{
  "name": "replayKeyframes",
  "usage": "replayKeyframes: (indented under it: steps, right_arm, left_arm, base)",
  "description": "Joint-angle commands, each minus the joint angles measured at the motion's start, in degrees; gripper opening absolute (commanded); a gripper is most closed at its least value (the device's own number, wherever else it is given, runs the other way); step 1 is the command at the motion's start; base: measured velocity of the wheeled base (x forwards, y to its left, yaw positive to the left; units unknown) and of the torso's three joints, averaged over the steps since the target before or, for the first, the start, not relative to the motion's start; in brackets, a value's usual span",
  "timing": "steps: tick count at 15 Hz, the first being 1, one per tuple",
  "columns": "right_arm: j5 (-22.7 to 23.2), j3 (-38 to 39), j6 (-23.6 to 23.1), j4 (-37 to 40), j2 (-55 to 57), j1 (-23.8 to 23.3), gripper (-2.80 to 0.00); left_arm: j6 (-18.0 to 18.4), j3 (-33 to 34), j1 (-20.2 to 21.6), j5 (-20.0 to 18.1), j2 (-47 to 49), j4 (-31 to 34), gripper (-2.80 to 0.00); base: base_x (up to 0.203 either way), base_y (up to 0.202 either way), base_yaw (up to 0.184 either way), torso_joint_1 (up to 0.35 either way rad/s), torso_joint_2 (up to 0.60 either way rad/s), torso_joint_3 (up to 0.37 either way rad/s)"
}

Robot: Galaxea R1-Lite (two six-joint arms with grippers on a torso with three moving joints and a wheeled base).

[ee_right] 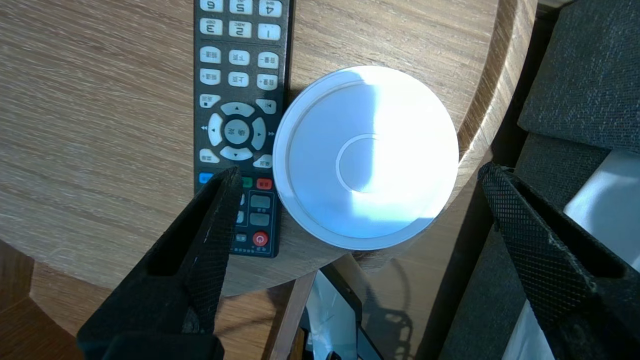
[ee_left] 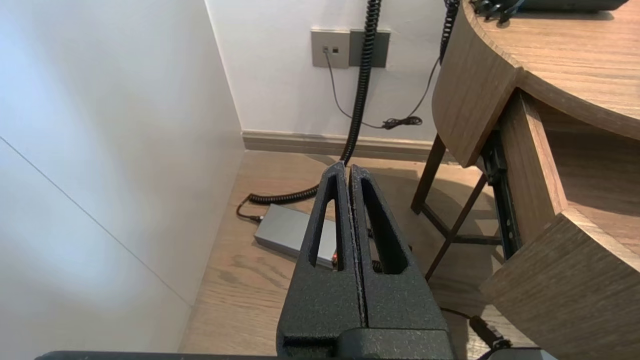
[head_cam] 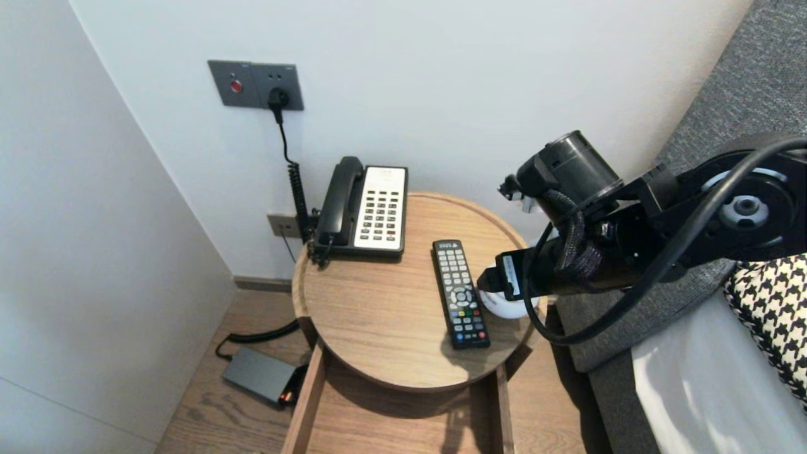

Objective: Put the remote controls on the table in the drawer one by one

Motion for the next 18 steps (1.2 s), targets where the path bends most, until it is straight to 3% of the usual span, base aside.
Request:
replayKeyframes:
  steps: [1,18]
  right_arm:
    - [-0.09,0.38,0.19,0.18,0.88,0.04,0.00]
    - [0.23,1.20,0.90,-0.17,3.76,-0.49,0.00]
  left_arm:
    - [0.02,0.70,0.01,0.00,-0.01,-0.05,-2.80]
    - [0.02,0.70,0.01,0.00,-0.01,-0.05,-2.80]
  base:
    - [0.000,0.000,0.000,0.000,0.00,0.000]
    - [0.000,0.000,0.000,0.000,0.00,0.000]
